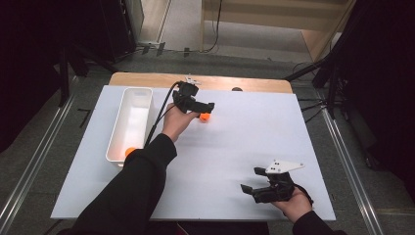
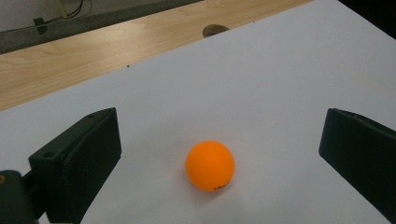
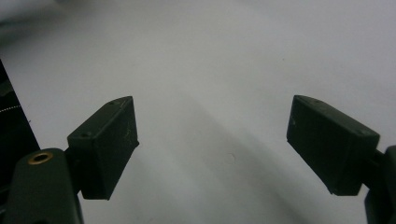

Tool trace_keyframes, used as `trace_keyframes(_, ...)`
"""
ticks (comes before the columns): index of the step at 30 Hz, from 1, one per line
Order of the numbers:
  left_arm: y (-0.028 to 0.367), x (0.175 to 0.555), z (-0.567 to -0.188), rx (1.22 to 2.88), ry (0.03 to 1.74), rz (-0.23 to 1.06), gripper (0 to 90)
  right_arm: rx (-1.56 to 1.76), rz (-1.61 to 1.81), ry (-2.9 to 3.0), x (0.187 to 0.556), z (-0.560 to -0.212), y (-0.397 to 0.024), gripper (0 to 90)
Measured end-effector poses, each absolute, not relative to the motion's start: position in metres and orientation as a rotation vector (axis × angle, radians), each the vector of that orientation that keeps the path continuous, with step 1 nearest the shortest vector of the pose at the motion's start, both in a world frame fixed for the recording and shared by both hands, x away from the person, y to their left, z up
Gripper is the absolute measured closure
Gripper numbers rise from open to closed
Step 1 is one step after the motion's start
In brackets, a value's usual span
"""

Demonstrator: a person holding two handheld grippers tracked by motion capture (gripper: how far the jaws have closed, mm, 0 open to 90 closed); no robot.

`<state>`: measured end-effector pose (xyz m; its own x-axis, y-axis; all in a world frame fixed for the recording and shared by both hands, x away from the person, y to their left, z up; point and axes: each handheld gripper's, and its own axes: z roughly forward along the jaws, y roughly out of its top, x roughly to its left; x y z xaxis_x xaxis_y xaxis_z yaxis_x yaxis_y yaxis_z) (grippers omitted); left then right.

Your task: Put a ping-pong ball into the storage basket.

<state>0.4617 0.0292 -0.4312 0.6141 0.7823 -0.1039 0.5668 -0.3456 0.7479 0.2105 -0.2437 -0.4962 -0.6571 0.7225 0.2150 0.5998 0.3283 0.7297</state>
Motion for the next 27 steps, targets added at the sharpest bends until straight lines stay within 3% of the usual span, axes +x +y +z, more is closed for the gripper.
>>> trace_keyframes(27, 0.023, 0.477, -0.447, 2.014, 1.078, 0.315, 0.0, 1.211, 1.245, 2.439, 0.21, -0.496, -0.244, 15.0)
